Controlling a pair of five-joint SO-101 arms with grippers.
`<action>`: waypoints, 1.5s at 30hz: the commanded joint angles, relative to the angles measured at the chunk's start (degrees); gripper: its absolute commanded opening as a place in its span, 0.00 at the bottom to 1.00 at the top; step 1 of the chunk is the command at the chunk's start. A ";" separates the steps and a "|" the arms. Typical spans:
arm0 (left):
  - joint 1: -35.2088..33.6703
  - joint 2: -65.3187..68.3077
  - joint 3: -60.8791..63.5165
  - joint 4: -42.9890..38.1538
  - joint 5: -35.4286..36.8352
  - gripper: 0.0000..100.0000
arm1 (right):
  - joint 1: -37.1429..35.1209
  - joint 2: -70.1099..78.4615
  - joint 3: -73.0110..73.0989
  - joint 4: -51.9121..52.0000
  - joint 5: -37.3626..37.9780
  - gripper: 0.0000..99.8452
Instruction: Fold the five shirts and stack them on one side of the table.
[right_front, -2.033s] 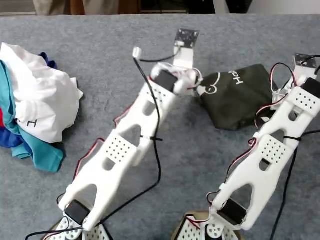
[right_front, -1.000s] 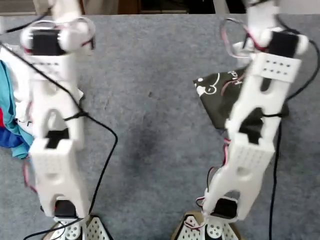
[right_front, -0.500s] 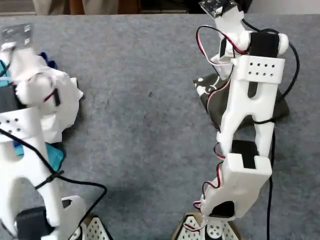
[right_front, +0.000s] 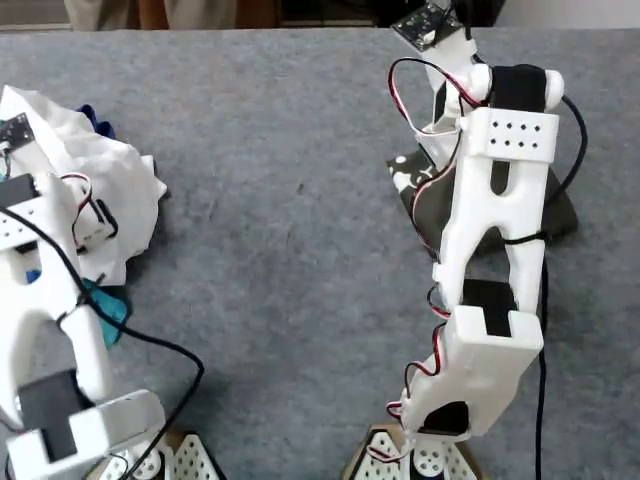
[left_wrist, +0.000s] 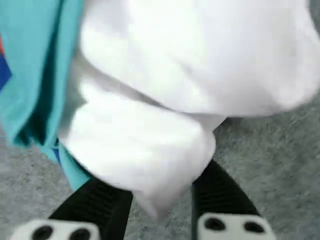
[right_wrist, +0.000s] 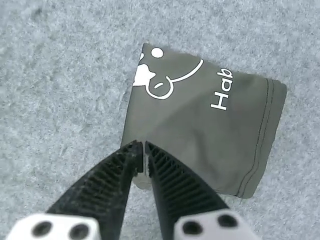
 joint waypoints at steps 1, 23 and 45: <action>0.97 0.40 -6.77 -0.44 1.76 0.02 | -0.13 -3.03 0.04 0.26 0.62 0.03; 56.26 -17.01 -54.59 24.53 1.58 0.02 | 3.30 -3.03 0.04 0.26 0.62 0.03; 41.14 -21.32 -30.07 28.04 7.82 0.26 | 6.90 -3.47 4.53 1.85 10.02 0.11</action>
